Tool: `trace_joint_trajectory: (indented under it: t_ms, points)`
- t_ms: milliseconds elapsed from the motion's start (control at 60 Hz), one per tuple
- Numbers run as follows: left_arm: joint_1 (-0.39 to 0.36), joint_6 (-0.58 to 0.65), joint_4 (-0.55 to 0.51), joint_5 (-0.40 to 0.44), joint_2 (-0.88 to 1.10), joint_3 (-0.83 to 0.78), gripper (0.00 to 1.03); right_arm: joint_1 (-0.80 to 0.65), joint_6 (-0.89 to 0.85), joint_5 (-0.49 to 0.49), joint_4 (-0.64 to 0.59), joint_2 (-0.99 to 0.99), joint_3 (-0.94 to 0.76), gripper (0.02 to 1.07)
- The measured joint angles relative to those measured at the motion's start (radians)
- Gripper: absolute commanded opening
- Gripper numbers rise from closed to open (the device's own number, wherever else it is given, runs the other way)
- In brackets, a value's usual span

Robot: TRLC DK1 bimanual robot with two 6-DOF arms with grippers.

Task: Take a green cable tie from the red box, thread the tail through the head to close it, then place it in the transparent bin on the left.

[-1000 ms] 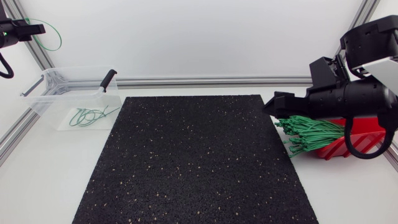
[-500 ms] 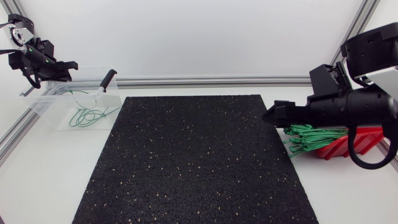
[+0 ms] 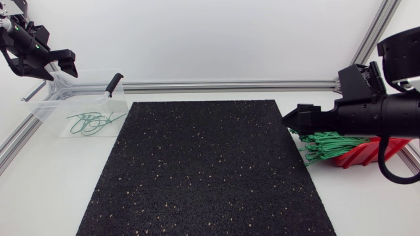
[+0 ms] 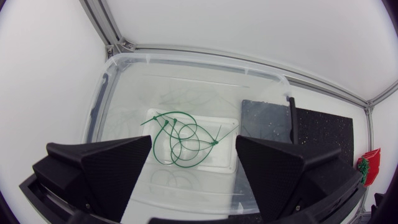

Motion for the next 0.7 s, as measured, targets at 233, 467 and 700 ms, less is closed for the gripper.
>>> trace_joint_trajectory:
  t_ms: [233,467,700]
  points:
    - [-0.065,-0.001,0.139,0.004,-0.341,-0.270,0.99,-0.094,-0.071,0.016,0.029,-0.066,-0.024,1.03]
    - [-0.117,-0.014,0.234,0.011,-0.517,-0.525,0.99,-0.260,-0.160,-0.005,0.069,-0.132,-0.078,1.03]
    - [-0.124,-0.024,0.411,0.011,-0.713,-0.781,0.99,-0.381,-0.200,-0.053,0.096,-0.256,-0.122,1.03]
